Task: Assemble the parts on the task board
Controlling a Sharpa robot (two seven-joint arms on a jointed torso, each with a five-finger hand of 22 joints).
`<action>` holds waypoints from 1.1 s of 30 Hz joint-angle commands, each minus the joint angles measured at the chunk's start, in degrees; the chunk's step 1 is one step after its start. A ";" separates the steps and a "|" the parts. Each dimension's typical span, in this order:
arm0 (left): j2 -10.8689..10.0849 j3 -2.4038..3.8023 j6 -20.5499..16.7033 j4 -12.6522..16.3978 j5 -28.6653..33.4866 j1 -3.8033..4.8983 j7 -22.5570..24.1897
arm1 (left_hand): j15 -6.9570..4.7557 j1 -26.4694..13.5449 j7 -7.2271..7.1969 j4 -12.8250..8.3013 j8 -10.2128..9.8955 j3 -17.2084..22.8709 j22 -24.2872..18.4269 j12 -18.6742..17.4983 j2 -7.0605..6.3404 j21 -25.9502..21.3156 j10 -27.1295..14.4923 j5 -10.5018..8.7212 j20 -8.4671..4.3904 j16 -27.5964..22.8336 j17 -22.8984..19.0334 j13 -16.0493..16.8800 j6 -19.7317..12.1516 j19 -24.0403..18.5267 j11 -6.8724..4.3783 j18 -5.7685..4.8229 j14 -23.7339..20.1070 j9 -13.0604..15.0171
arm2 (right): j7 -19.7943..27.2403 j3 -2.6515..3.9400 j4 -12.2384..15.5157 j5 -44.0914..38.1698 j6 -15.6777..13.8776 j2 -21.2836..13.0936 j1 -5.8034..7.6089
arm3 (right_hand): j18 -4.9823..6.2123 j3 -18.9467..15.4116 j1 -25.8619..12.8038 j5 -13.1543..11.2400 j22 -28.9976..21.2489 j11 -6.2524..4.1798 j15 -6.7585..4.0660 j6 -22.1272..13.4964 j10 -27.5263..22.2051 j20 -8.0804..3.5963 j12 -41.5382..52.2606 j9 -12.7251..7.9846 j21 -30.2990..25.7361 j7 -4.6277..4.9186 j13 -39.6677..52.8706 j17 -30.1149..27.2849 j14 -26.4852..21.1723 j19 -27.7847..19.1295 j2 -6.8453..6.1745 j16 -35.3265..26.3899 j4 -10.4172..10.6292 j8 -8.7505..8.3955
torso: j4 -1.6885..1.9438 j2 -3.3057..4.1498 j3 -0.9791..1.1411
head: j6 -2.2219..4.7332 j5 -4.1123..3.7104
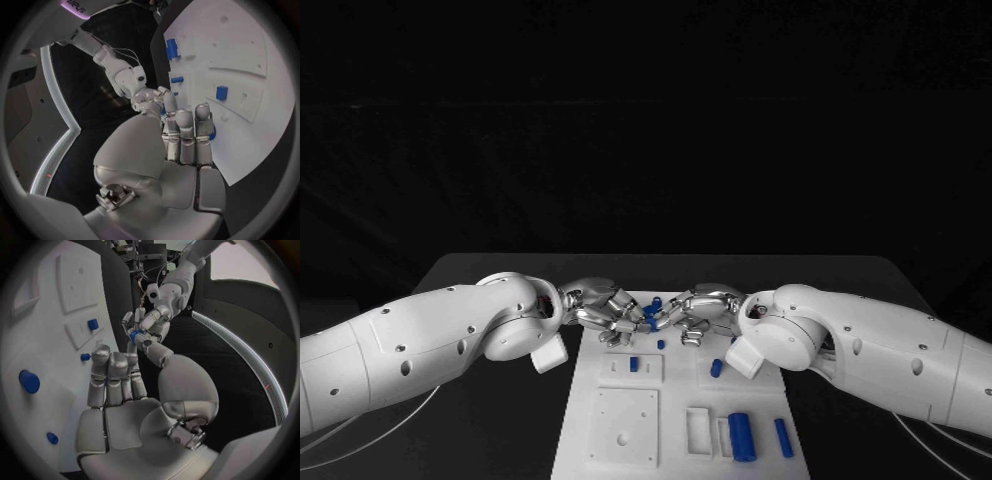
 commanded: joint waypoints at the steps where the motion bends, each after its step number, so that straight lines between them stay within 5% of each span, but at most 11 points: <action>1: 0.33 0.16 1.72 0.31 1.89 0.16 0.05 | -0.35 -2.32 -0.41 0.21 -0.38 -0.24 0.92 0.23 0.07 0.34 0.00 -1.02 -6.41 0.35 -0.13 -0.15 3.83 -0.06 -0.05 -0.72 -0.61 0.02 | -0.02 -0.08 0.16 -0.85 0.91 0.21 -0.11 | 0.82 0.39 0.06 -0.29 1.07 0.10 -0.46 1.28 0.38 -0.43 0.00 0.09 0.21 0.97 0.07 0.05 0.02 -0.08 -0.30 0.33 0.02 0.17 | 0.00 0.00 0.01 | -0.05 0.01; 5: 0.34 0.16 2.21 0.29 2.22 0.17 -1.24 | -0.38 -6.27 -0.43 0.22 -0.87 -0.27 0.81 0.14 -0.11 0.24 0.12 -3.70 -6.54 0.34 -0.32 -0.31 4.01 0.16 -0.11 -0.67 -0.50 -0.05 | -0.02 -0.08 0.16 -0.89 0.87 0.22 -0.11 | 0.82 0.41 0.06 -0.30 1.06 0.09 -0.46 1.28 0.39 -0.43 0.00 0.10 0.21 0.96 0.07 0.06 0.02 -0.07 -0.30 0.33 0.02 0.17 | 0.00 0.01 0.01 | -0.11 0.01; 10: 0.38 0.14 3.10 0.09 3.84 0.19 -3.40 | -0.28 -10.72 -0.32 0.37 -1.48 -0.27 0.75 -0.04 -1.56 0.05 -0.05 -3.67 -6.48 0.26 -0.50 -0.48 3.92 0.19 0.01 -0.75 -0.61 -0.20 | -0.02 -0.08 0.18 -1.00 0.77 0.21 -0.11 | 0.82 0.42 0.06 -0.30 1.06 0.09 -0.46 1.28 0.39 -0.44 0.00 0.11 0.22 0.96 0.08 0.06 0.02 -0.07 -0.30 0.33 0.01 0.17 | 0.03 0.01 0.04 | -0.18 0.02; 16: 0.74 0.06 3.75 -0.40 6.29 0.18 -4.89 | -0.17 -14.98 -0.23 0.23 -2.05 1.34 0.95 0.18 -2.81 -0.17 -0.83 -1.77 -6.45 0.60 -0.52 -0.44 3.89 -0.37 0.13 -0.57 -1.43 -0.12 | -0.03 -0.08 0.17 -1.01 0.75 0.21 -0.11 | 0.82 0.44 0.06 -0.31 1.06 0.09 -0.47 1.28 0.39 -0.44 0.00 0.13 0.22 0.96 0.08 0.06 0.02 -0.07 -0.31 0.33 0.01 0.17 | -0.01 0.03 0.01 | -0.21 0.01; 18: 0.77 0.04 4.10 -0.46 7.16 0.18 -4.94 | -0.08 -15.34 -0.15 0.18 -2.15 2.00 1.09 0.46 -3.06 -0.13 -1.34 0.61 -6.38 0.89 -0.46 -0.30 3.80 -0.75 0.18 -0.56 -1.92 0.04 | -0.04 -0.08 0.15 -1.01 0.76 0.20 -0.11 | 0.82 0.45 0.06 -0.31 1.06 0.09 -0.47 1.28 0.39 -0.44 0.00 0.14 0.22 0.96 0.08 0.06 0.02 -0.07 -0.31 0.34 0.01 0.17 | -0.03 0.04 0.00 | -0.23 -0.02; 21: 0.79 0.04 4.21 -0.48 7.46 0.18 -4.71 | -0.05 -14.86 -0.17 -0.07 -1.97 2.56 1.22 1.09 -2.78 0.09 -1.98 3.62 -6.29 1.35 -0.35 0.05 4.02 -1.19 0.24 -0.57 -2.46 0.41 | -0.04 -0.08 0.15 -1.01 0.75 0.19 -0.11 | 0.82 0.47 0.06 -0.31 1.06 0.09 -0.47 1.29 0.40 -0.44 0.00 0.15 0.22 0.96 0.08 0.06 0.02 -0.07 -0.30 0.34 0.01 0.17 | -0.03 0.03 -0.01 | -0.23 0.00; 24: 0.78 0.04 4.16 -0.44 7.86 0.18 -4.63 | -0.08 -13.57 -0.23 -0.47 -1.73 2.99 1.25 1.80 -2.02 0.38 -2.54 4.65 -6.27 1.76 -0.27 0.42 4.18 -1.55 0.24 -0.56 -2.84 0.82 | -0.04 -0.08 0.17 -1.01 0.78 0.20 -0.11 | 0.82 0.48 0.06 -0.32 1.06 0.09 -0.47 1.29 0.40 -0.44 0.00 0.17 0.22 0.96 0.09 0.07 0.02 -0.07 -0.31 0.34 0.01 0.16 | 0.01 0.02 0.01 | -0.24 -0.03; 33: 0.71 0.04 3.70 -0.50 8.61 0.18 -4.48 | 0.03 -9.92 -0.13 -0.97 -1.75 6.92 1.13 2.84 -3.17 0.98 -3.47 0.67 -6.19 2.33 -0.49 0.76 3.86 -1.88 0.32 -0.61 -3.19 1.50 | -0.08 -0.08 0.15 -1.09 0.79 0.12 -0.11 | 0.82 0.51 0.05 -0.33 1.06 0.09 -0.47 1.29 0.41 -0.45 0.00 0.20 0.23 0.96 0.09 0.07 0.02 -0.06 -0.32 0.34 0.01 0.16 | 0.00 0.00 0.00 | -0.27 -0.14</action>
